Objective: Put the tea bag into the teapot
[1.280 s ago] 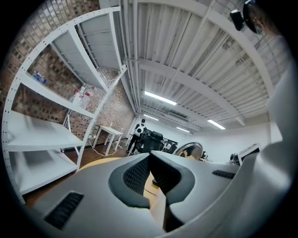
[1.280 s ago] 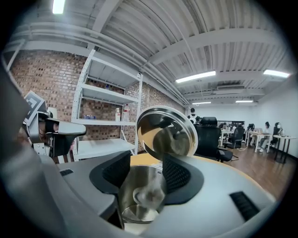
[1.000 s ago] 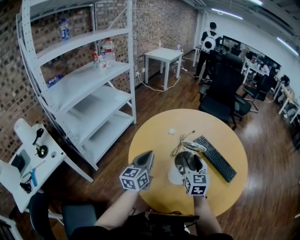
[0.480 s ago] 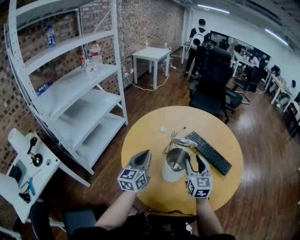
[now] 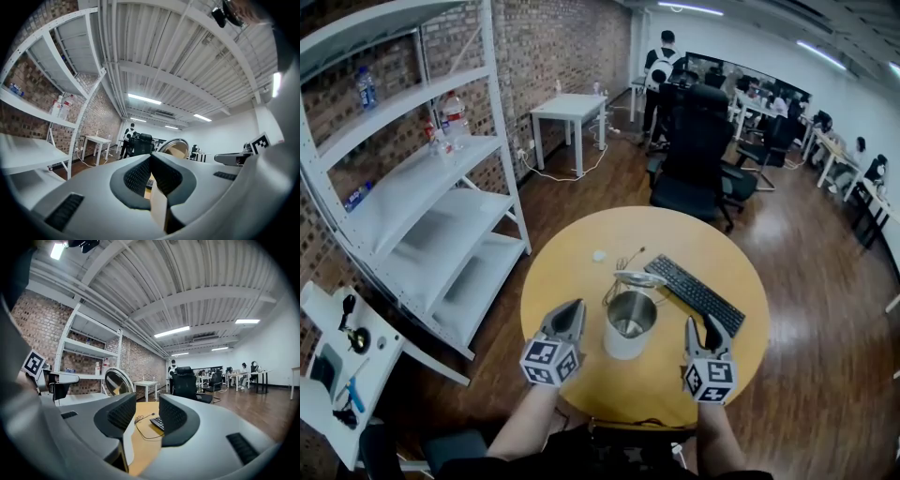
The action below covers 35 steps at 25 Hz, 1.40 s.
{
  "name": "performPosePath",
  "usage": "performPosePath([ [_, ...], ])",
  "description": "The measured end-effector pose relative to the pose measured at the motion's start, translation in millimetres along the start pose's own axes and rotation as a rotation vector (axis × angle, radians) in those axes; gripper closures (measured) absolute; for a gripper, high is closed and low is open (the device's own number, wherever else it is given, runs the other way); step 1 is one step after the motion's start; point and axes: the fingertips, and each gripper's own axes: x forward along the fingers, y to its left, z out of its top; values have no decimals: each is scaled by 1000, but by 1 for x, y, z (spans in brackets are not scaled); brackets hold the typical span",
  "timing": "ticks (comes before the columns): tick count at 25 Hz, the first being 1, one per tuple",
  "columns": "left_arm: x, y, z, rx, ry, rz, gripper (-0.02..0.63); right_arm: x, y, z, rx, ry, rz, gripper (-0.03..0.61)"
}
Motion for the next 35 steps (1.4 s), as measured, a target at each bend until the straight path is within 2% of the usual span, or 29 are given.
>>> performPosePath([
  [3, -11, 2, -1, 20, -3, 10, 614, -15, -4, -7, 27, 3, -4, 435],
  [9, -35, 2, -3, 0, -18, 12, 614, -51, -23, -24, 82, 11, -55, 472],
  [14, -51, -2, -3, 49, -11, 7, 614, -77, -32, -27, 103, -31, -93, 507],
  [16, -61, -4, -3, 39, -21, 1, 614, -83, -31, -29, 118, -44, -103, 522],
  [20, -69, -3, -6, -6, -50, 11, 614, -84, -33, -42, 116, 21, -123, 562],
  [22, -69, -2, -5, -2, -58, 21, 614, -81, -33, -44, 114, 48, -132, 568],
  [35, -65, -8, -14, -8, -35, 15, 614, -76, -21, -27, 106, -3, -72, 569],
])
